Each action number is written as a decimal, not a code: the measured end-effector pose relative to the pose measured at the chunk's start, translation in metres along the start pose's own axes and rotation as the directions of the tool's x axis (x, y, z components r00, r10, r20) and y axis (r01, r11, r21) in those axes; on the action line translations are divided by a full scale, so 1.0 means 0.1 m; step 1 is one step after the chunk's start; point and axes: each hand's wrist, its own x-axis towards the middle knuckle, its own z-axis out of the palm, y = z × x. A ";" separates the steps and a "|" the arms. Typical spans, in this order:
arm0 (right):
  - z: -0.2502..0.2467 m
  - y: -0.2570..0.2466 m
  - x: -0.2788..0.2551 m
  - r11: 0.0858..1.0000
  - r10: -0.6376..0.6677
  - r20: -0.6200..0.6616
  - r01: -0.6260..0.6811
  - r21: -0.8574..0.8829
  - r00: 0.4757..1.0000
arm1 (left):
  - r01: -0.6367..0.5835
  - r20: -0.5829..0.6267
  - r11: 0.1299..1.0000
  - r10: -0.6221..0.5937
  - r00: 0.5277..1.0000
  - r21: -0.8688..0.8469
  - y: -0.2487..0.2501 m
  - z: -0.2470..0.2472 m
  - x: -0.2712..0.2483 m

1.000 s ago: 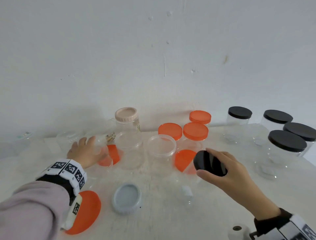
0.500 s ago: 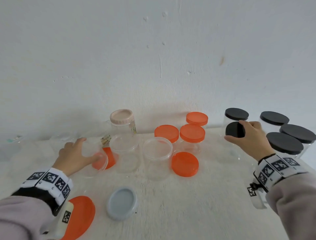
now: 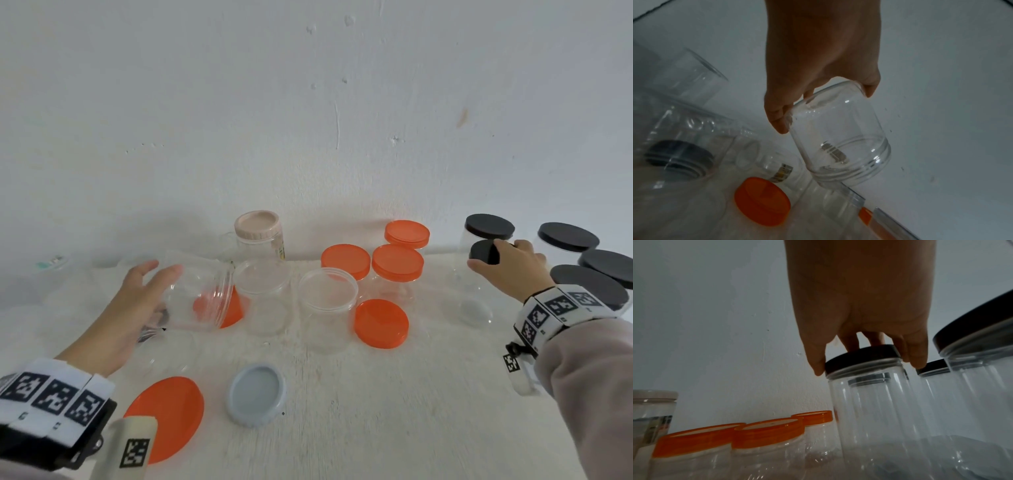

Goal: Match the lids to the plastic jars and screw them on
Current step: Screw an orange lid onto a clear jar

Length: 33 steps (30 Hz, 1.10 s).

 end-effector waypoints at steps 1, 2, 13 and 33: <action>0.00 -0.01 -0.01 1.000 0.003 -0.010 -0.003 -0.024 1.000 | 0.005 0.019 0.999 -0.005 1.000 -0.043 -0.01 0.01 -0.03; 0.01 -0.03 -0.03 0.999 0.005 -0.024 -0.006 -0.051 1.000 | 0.016 0.038 0.996 -0.013 0.999 -0.089 -0.02 0.03 -0.05; 0.49 -0.57 -0.39 0.890 -0.334 0.013 0.320 -0.324 0.942 | 0.214 0.243 0.857 -0.108 0.964 -0.469 -0.20 0.21 -0.28; 1.16 -1.06 -0.62 0.968 -0.105 0.465 0.198 -0.156 0.879 | 0.347 0.408 0.873 -0.195 0.892 -0.342 -0.49 0.43 -0.57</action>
